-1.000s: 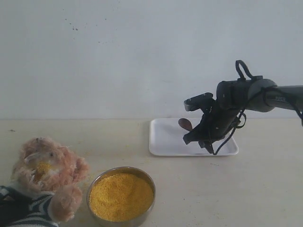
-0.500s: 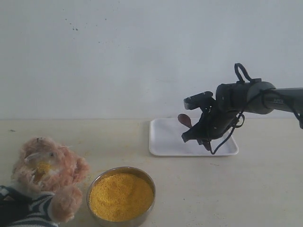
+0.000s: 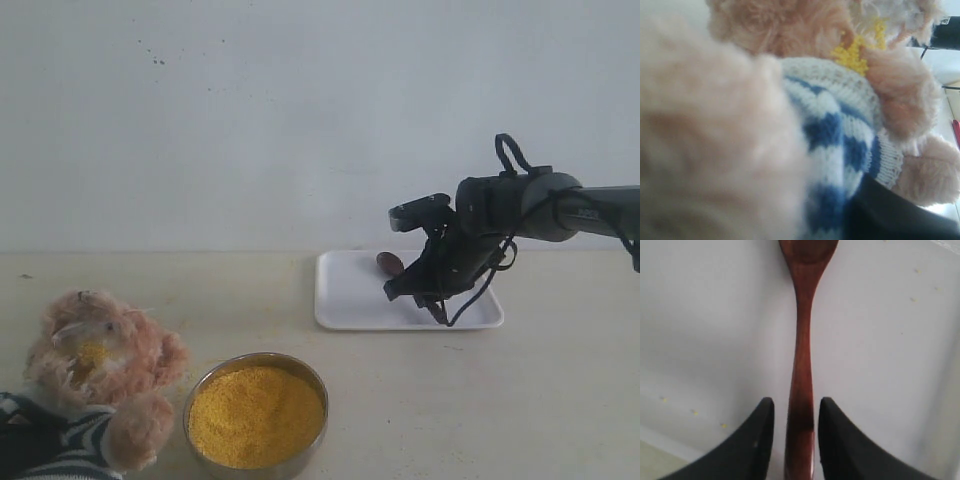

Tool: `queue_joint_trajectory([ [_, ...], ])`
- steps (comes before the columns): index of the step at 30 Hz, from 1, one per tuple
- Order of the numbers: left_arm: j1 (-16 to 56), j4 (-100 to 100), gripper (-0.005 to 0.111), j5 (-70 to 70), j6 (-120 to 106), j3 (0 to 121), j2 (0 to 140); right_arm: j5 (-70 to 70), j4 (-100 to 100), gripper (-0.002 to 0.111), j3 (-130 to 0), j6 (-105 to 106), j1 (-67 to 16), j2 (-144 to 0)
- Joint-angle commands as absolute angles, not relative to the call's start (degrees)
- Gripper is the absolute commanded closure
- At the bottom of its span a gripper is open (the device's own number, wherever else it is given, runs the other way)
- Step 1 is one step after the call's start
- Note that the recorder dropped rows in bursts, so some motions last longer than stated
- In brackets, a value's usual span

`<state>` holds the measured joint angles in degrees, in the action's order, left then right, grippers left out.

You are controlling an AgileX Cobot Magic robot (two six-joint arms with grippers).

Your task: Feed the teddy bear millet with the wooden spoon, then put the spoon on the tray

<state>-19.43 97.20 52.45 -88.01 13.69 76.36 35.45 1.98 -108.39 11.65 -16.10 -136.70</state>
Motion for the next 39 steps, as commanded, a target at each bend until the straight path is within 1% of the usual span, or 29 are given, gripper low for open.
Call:
queue_joint_trajectory([
  [1,-19.3,98.1,0.103,53.2,-88.4,13.4,76.4,36.3,1.8,0.063,-108.7,10.3,-15.8,-136.6],
  [3,-19.3,98.1,0.103,53.4,-88.4,13.4,76.4,38.0,1.8,0.058,-108.7,9.8,-15.8,-136.4],
  [5,-19.3,98.1,0.103,53.4,-88.4,13.4,76.4,40.8,1.8,0.057,-108.7,9.4,-15.8,-135.7],
  [14,-19.3,98.1,0.103,53.4,-88.4,13.4,76.4,53.1,1.8,0.057,-108.7,4.6,-15.8,-127.4],
  [22,-19.3,98.1,0.103,53.4,-88.4,13.4,76.4,61.2,-2.5,0.057,-108.7,2.9,-15.8,-125.2],
  [24,-19.3,98.1,0.103,53.4,-88.4,13.4,76.4,63.3,-5.3,0.060,-108.7,1.4,-15.8,-124.6],
  [26,-19.3,98.1,0.103,53.4,-88.4,13.4,76.4,64.8,-8.1,0.068,-108.7,0.0,-15.8,-124.0],
  [28,-19.3,97.9,0.103,53.4,-88.4,13.4,76.4,65.6,-8.5,0.079,-108.7,0.0,-15.8,-123.3],
  [32,-19.3,97.9,0.103,53.4,-88.4,13.4,76.4,66.5,-8.3,0.109,-108.7,0.0,-15.8,-122.3],
  [39,-19.3,97.8,0.103,53.5,-88.4,13.4,76.4,67.4,-8.5,0.108,-108.7,-0.4,-15.8,-122.1],
])
